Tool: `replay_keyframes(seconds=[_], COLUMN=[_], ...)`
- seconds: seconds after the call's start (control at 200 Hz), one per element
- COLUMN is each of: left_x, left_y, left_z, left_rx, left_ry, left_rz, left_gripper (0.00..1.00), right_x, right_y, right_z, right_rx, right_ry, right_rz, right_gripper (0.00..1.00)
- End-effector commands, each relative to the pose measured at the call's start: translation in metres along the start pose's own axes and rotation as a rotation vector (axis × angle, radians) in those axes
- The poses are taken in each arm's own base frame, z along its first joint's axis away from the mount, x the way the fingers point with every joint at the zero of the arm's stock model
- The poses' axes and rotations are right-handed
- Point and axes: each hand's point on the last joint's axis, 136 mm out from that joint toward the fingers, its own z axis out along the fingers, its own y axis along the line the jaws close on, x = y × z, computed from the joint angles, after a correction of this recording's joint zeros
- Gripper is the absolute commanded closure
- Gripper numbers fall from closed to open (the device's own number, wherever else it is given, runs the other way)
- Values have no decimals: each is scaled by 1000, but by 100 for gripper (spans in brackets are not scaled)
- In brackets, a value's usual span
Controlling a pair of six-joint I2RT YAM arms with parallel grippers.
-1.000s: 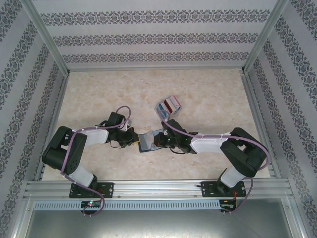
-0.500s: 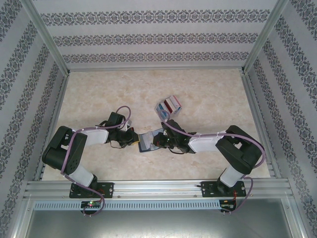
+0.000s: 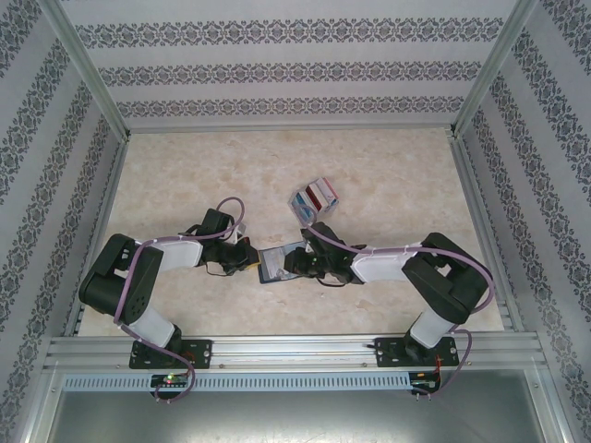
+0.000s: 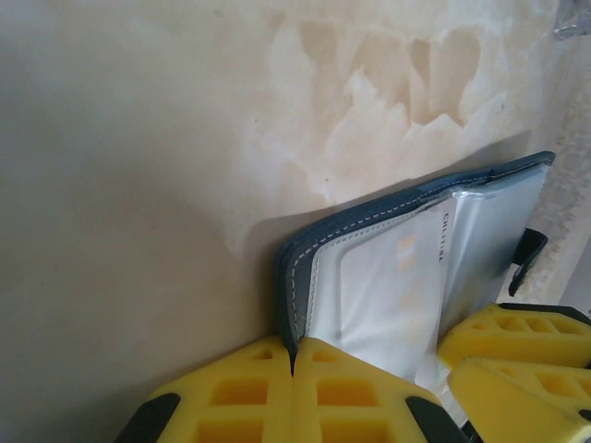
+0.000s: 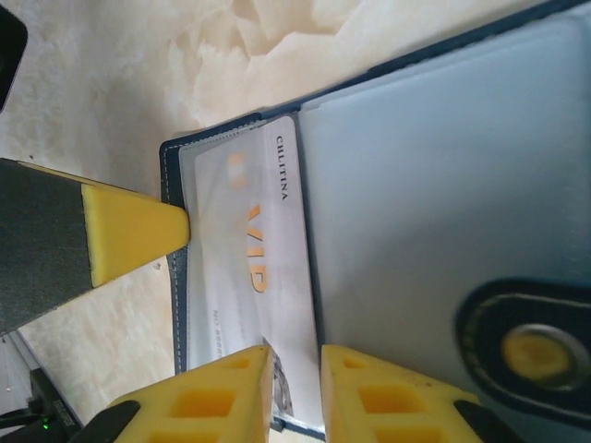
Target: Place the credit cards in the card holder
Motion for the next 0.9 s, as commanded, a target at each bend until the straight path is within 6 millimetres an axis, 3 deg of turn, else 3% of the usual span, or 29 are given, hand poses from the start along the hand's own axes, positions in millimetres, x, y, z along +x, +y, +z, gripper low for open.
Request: replay_keyframes(seconds=[0.0,0.205,0.535,0.659,0.804,0.894], left_x=[-1,-1,2,2,4,5], left_y=[6,1,2,1,2,1], left_z=[-4,-4,-1,-3,-7,-9], left_rx=[-39,-10,10,8,-3,-2], left_ry=[-20,-23,-23,-26,-36,-35], left_rz=[-1,2,-16,-16,0,5], left_gripper=[94,94,87,72,74,80], right_x=[-4,4,13,6,-4,-6], right_y=[2,0,23,24,21,18], right_z=[-2,19,30,20,1,-4], right_rx=[5,9,-21,-9,54,87], right_ry=[17,82,141,107,56,48], right_rz=[-22,-18,-81,-106,-170,-189], right_gripper=[85,88,79,77,70,69])
